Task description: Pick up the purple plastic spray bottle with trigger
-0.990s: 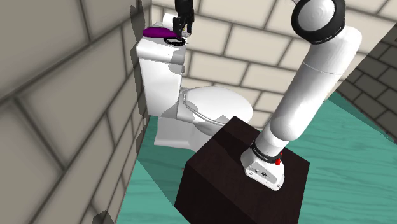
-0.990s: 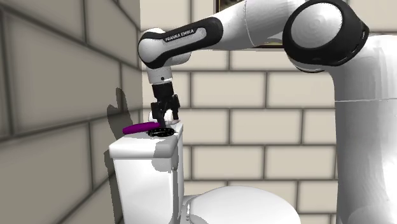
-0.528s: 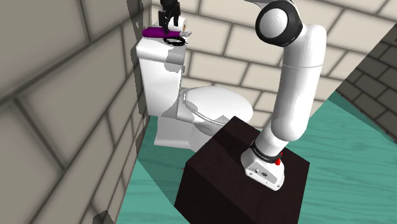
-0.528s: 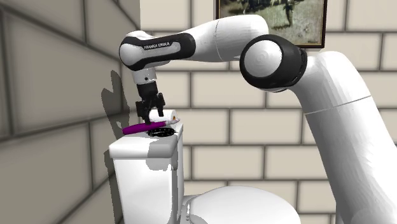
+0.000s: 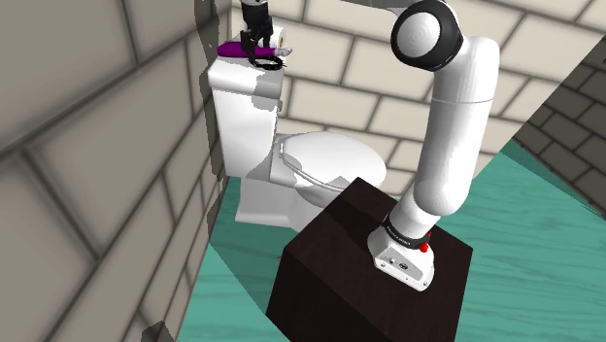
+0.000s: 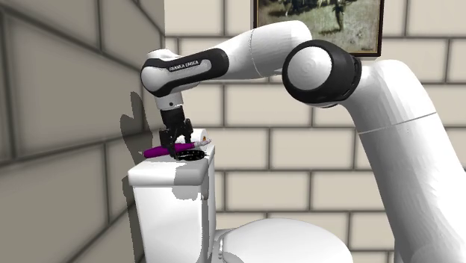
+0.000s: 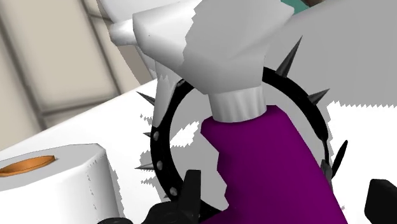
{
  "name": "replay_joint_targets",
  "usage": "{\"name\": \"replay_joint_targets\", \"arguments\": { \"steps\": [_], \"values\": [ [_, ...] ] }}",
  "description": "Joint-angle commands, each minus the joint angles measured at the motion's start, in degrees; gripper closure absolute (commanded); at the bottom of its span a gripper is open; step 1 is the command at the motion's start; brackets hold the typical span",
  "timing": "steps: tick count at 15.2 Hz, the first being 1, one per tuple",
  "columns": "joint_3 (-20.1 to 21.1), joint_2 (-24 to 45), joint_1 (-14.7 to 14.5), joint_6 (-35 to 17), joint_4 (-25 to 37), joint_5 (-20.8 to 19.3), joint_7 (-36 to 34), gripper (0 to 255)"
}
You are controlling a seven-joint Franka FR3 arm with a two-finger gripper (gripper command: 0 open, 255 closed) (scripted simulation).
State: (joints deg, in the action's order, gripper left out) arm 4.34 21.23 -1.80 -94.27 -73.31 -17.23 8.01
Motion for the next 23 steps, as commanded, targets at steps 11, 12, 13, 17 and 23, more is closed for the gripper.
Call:
{"name": "replay_joint_targets", "arguments": {
  "steps": [11,12,13,17,23],
  "values": [
    [0.0,0.2,0.0,0.5,0.8,0.0,0.1,255],
    [0.0,0.4,-0.1,1.4,1.8,0.0,0.3,255],
    [0.0,0.6,-0.2,2.2,2.9,0.0,0.6,255],
    [0.0,1.7,-0.5,5.8,7.7,-0.1,1.4,255],
    [-0.2,4.5,-1.1,11.9,16.8,-0.3,2.9,255]
  ]
}}
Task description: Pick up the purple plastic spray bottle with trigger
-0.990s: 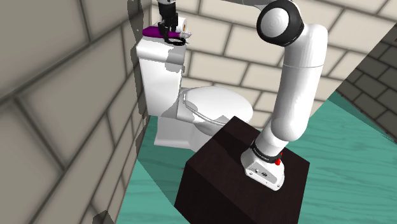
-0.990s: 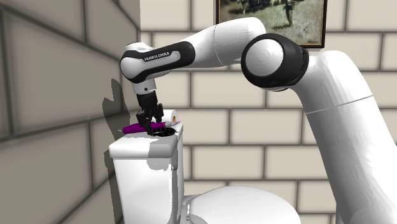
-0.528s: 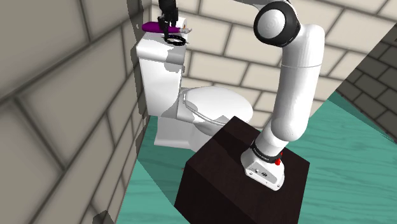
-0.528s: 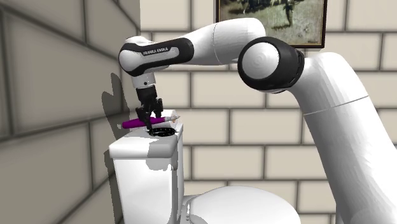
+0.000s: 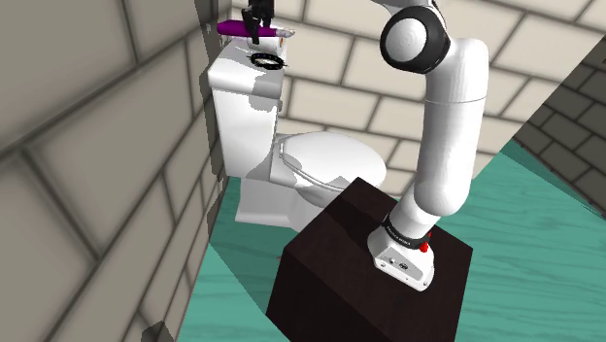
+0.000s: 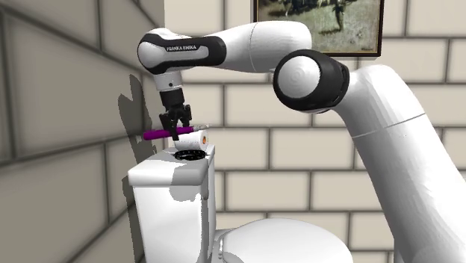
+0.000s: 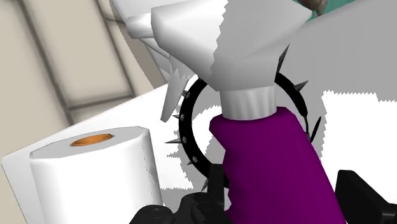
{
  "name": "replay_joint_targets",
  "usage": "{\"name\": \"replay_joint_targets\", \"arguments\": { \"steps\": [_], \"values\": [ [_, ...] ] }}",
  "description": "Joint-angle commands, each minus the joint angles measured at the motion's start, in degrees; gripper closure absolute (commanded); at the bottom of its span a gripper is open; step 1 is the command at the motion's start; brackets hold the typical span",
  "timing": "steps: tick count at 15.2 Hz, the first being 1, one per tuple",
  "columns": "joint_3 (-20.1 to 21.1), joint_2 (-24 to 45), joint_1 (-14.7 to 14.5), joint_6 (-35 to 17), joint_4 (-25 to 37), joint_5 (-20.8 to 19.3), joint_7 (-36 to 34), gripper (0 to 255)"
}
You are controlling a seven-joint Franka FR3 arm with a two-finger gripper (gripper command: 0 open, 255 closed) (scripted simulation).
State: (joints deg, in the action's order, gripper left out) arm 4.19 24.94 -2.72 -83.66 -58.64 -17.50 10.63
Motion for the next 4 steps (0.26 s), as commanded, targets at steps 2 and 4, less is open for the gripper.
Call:
{"name": "replay_joint_targets", "arguments": {
  "steps": [2,4],
  "values": [
    [-0.1,2.2,-0.4,3.6,5.9,-0.2,0.9,255],
    [-0.1,2.3,-0.5,3.8,6.2,-0.2,1.0,255]
  ]
}}
